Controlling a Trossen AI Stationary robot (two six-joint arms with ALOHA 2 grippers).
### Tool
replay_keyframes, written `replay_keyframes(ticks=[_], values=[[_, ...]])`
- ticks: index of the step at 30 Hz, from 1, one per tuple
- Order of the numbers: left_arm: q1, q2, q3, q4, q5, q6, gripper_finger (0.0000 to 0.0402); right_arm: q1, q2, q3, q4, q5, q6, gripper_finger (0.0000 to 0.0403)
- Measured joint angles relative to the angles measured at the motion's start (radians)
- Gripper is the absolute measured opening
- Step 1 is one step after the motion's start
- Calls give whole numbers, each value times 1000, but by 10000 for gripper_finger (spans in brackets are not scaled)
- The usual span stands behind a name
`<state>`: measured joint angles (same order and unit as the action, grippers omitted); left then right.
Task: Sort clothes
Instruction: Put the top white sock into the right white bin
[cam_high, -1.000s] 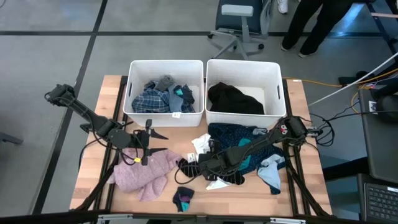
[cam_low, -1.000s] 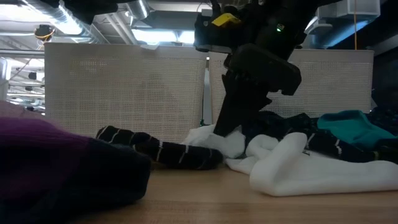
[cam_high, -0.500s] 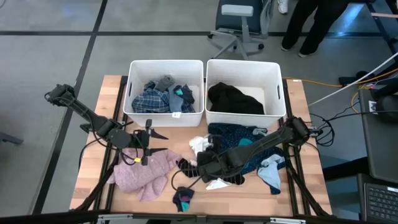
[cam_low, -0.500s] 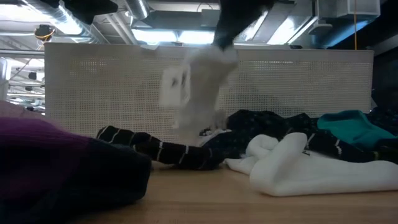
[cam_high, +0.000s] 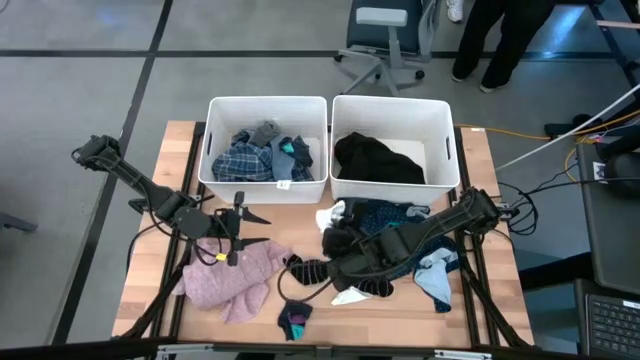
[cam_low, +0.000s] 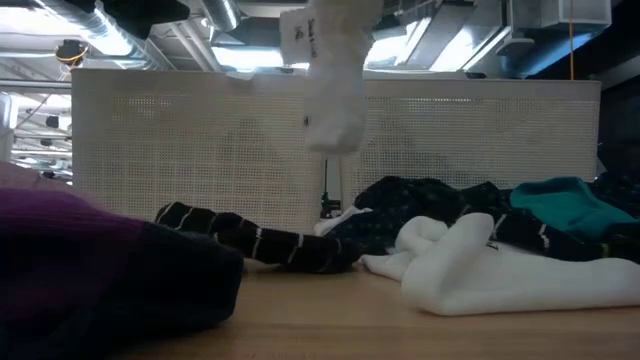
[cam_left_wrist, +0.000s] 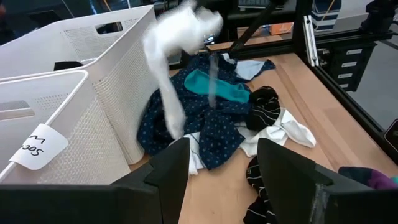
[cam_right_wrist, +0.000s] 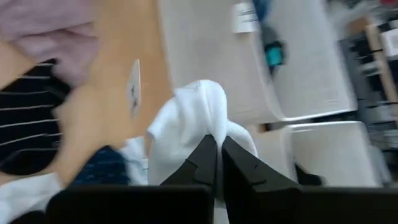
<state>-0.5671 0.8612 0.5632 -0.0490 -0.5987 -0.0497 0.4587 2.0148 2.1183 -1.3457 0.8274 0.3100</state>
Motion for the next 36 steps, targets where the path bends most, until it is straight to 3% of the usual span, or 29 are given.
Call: replay_keyframes(ticks=[9, 17, 27, 36], values=[[0, 0, 0, 0, 0, 1, 180, -1, -1, 219, -226, 181, 25, 23], [0, 0, 1, -1, 0, -3, 180, -40, -128, 226, -226, 291, 30, 30], [0, 0, 1, -1, 0, 0, 180, -219, -234, 225, -226, 277, 98, 30], [0, 0, 1, -1, 0, 0, 180, -440, -215, 219, -225, 131, 159, 31]])
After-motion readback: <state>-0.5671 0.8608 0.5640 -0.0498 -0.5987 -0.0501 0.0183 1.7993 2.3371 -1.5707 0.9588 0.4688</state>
